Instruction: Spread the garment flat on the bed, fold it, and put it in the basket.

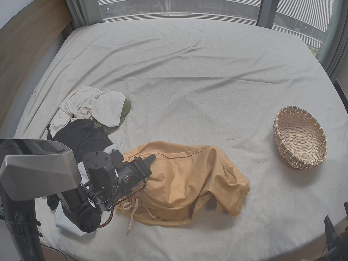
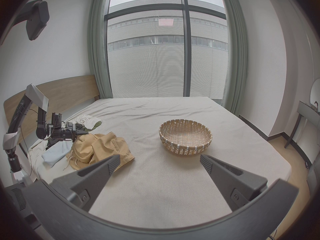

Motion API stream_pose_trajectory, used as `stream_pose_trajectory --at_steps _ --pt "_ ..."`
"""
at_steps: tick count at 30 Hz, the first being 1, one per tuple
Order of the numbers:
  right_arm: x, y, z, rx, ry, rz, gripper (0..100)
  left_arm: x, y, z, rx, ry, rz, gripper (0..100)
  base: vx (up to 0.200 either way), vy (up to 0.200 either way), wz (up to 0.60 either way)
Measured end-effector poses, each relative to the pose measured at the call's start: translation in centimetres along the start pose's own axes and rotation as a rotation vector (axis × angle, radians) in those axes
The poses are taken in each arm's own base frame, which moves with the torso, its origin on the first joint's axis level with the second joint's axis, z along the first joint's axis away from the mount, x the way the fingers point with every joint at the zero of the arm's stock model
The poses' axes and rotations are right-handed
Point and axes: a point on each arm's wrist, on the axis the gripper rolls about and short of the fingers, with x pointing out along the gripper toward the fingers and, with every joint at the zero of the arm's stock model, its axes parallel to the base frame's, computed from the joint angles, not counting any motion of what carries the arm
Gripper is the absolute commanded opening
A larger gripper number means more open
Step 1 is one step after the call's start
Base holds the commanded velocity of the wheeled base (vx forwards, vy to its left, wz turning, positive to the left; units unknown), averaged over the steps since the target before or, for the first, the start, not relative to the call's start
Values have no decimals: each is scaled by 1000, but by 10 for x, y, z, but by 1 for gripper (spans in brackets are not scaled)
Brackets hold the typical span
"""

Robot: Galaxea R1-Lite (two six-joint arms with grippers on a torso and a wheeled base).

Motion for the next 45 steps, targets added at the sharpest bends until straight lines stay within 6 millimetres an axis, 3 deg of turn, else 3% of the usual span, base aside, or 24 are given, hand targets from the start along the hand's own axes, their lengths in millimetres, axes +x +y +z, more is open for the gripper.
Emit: stream_pose_trajectory --at_steps 10,23,41,45 --pt "0 0 0 0 0 0 100 -41 -32 22 9 3 -109 0 0 0 0" --pt "0 0 0 -4 2 0 100 -95 -57 45 157 11 -264 0 0 0 0" --pt "0 0 0 9 -3 -3 100 -105 -60 56 163 -41 -268 0 0 0 0" --pt "-2 0 10 15 -55 -4 100 -106 -58 55 162 -40 -258 0 0 0 0"
